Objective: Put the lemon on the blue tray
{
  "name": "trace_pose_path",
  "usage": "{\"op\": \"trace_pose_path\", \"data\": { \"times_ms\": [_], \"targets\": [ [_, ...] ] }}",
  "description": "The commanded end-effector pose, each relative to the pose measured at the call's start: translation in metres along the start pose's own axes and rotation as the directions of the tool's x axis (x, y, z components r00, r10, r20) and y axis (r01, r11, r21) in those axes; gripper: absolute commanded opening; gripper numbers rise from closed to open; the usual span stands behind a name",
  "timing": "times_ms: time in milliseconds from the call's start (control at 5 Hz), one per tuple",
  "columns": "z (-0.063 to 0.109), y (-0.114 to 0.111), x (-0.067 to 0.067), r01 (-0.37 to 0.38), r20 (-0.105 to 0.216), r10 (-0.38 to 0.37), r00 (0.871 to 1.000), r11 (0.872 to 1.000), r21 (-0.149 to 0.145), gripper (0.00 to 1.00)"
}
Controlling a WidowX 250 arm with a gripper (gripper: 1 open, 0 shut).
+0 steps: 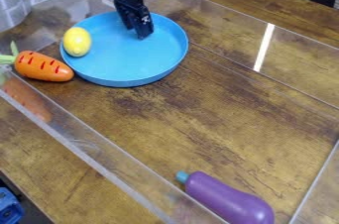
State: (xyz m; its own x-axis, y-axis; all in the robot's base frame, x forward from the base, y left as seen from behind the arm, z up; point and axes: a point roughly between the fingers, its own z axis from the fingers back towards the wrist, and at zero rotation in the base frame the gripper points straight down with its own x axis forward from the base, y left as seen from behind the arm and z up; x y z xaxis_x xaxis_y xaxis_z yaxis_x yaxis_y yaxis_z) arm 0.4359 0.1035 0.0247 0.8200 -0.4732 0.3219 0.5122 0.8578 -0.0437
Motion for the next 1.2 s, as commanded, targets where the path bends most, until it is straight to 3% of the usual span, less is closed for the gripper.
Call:
{"op": "trace_pose_path", "data": {
  "times_ms": [0,200,1000],
  "targets": [
    [0.007,0.012,-0.007,-0.017,0.004,0.017,1.000,1.000,0.001,0.00],
    [0.011,0.023,-0.008,-0.026,0.012,0.026,1.000,1.000,0.004,1.00],
    [0.011,0.060,-0.035,-0.030,0.035,0.030,0.999,1.000,0.009,1.00]
  ]
}}
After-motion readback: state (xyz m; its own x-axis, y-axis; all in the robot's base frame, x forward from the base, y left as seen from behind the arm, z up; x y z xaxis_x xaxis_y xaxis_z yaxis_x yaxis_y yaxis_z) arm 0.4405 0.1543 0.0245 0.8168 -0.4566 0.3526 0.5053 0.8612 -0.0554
